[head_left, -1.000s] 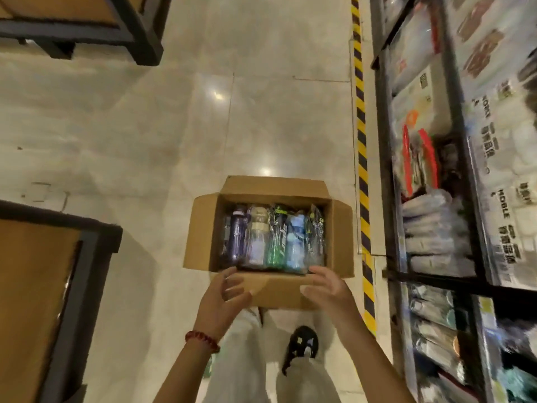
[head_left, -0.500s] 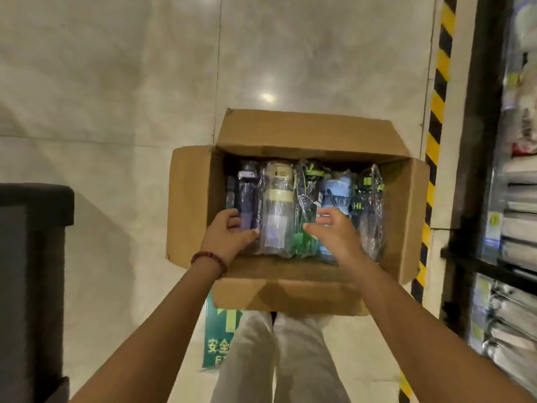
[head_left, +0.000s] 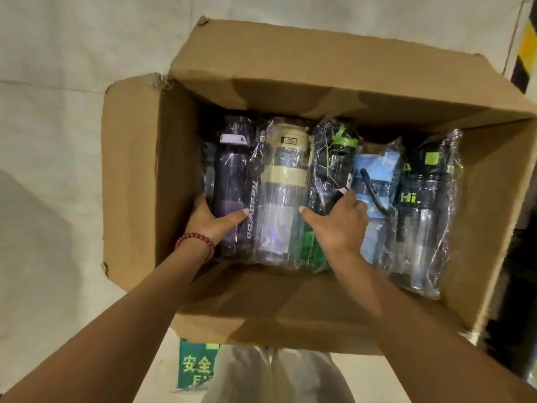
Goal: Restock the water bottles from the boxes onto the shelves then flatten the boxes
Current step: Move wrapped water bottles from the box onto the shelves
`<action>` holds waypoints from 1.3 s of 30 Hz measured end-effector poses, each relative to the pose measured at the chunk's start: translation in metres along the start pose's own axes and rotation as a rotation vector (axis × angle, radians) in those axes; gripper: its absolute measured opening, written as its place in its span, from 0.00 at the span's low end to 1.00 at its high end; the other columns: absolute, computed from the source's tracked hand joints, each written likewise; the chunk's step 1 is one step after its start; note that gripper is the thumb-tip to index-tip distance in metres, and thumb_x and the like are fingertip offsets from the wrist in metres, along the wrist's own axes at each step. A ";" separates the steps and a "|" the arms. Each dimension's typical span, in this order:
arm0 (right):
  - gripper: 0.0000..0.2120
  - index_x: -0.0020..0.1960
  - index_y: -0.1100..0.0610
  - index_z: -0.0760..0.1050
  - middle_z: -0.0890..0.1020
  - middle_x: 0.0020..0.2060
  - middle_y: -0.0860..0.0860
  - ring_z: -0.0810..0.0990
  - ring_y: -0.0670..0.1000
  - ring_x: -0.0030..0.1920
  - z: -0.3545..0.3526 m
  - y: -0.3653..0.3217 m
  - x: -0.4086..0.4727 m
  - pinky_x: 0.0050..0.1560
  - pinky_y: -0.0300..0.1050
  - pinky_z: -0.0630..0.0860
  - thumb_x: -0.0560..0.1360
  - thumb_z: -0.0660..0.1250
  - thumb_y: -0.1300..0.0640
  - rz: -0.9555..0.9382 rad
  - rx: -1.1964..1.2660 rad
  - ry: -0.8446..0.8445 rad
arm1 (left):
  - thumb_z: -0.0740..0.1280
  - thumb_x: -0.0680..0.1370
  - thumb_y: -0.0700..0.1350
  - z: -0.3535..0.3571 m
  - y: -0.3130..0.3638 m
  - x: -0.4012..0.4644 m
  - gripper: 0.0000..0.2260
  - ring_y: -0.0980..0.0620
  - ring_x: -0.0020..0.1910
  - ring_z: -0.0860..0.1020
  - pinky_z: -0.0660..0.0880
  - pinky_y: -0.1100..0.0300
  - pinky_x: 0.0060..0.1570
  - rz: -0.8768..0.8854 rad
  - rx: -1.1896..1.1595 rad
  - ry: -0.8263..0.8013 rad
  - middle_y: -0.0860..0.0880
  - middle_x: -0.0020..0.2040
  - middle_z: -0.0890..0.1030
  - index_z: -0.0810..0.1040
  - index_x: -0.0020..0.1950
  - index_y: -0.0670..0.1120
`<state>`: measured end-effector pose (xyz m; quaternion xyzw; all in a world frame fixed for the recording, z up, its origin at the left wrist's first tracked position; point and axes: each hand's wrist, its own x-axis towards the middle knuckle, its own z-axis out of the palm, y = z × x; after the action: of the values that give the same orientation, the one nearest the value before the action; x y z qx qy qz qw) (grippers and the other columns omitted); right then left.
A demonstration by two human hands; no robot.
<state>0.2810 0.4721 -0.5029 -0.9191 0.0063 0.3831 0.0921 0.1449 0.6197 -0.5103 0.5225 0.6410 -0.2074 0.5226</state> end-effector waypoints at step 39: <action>0.57 0.77 0.51 0.44 0.60 0.74 0.52 0.63 0.55 0.72 0.011 0.028 0.006 0.69 0.48 0.65 0.61 0.80 0.47 0.071 0.473 -0.278 | 0.76 0.68 0.46 -0.002 -0.004 -0.006 0.42 0.53 0.60 0.68 0.63 0.58 0.59 0.009 -0.191 -0.027 0.49 0.65 0.69 0.56 0.75 0.42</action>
<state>0.2756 0.4465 -0.5192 -0.8099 0.1150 0.4964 0.2907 0.1401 0.6178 -0.5052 0.4704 0.6485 -0.1498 0.5794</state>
